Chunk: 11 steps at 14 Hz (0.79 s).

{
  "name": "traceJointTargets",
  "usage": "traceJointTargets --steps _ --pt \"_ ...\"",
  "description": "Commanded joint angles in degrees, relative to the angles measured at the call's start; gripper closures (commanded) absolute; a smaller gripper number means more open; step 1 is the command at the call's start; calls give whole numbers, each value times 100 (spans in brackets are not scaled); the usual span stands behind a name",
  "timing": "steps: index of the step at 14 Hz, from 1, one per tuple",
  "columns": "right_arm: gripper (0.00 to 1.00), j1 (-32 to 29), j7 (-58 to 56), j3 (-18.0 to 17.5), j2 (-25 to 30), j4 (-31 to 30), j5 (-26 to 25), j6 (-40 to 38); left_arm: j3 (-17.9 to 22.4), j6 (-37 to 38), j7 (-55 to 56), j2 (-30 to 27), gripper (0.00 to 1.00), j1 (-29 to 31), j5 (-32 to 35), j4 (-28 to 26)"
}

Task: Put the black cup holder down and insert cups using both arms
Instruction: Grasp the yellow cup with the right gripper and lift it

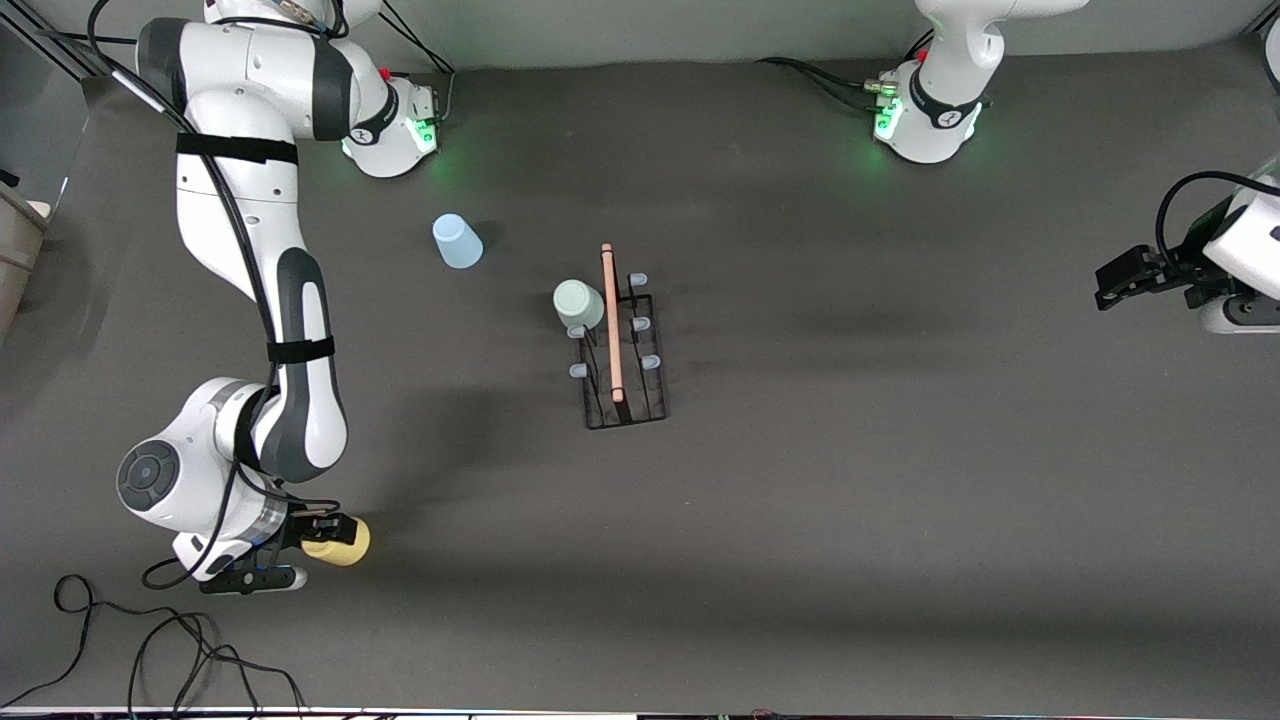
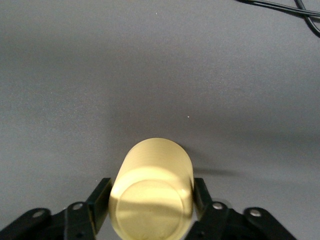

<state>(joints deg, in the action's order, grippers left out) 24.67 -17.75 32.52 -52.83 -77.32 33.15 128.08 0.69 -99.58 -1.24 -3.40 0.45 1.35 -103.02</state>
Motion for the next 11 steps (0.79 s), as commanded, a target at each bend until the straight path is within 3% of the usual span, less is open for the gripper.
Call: traceJointTargets --steps 1,3,5,9,11 --pt "100 -41 -61 26 0 226 113 -98 -16 53 -95 -29 0 25 -47 -8" --pt "100 2 -35 105 315 217 78 -596 -16 44 -95 -29 0 34 -47 1" --pt "100 90 331 351 754 331 -377 -1439 -16 53 -95 -29 0 34 -47 1" --pt "100 423 1737 360 1879 314 -1572 -2732 -16 53 -95 -29 0 34 -47 1" --pt "100 608 2326 369 2310 288 -1767 -3391 -16 53 -95 -29 0 34 -47 1"
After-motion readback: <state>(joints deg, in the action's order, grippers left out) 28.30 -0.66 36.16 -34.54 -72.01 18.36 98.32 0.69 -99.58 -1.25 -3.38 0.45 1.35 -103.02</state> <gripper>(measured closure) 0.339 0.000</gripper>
